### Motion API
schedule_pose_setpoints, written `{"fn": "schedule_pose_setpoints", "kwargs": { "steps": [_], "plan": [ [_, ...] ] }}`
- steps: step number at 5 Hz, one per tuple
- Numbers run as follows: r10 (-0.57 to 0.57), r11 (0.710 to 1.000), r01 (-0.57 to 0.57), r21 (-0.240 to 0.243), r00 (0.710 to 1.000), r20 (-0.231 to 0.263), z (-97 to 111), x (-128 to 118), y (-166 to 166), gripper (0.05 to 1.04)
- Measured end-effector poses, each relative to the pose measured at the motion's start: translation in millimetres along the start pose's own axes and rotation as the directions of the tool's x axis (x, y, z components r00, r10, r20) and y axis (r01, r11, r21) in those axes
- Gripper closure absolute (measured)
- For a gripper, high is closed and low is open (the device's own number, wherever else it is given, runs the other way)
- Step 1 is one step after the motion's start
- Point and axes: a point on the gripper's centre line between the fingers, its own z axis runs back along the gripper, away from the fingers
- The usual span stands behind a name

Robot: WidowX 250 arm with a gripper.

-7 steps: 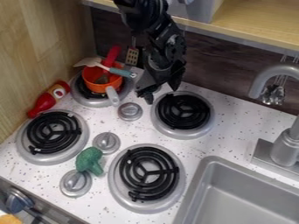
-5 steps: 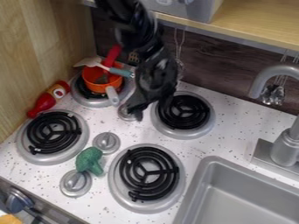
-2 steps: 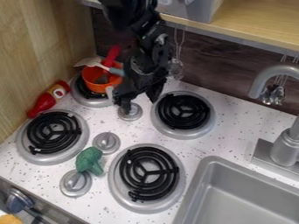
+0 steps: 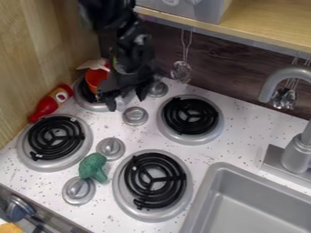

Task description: Moved the utensils to the left lower gas burner

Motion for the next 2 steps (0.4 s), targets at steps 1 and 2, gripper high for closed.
{"fn": "schedule_pose_setpoints", "kwargs": {
  "steps": [1,2],
  "plan": [
    [-0.007,1.000,0.007,-0.017,1.000,-0.018,-26,3,14,0.084],
    [-0.060,0.997,0.059,-0.040,0.998,-0.025,-43,10,13,0.085]
  ]
}}
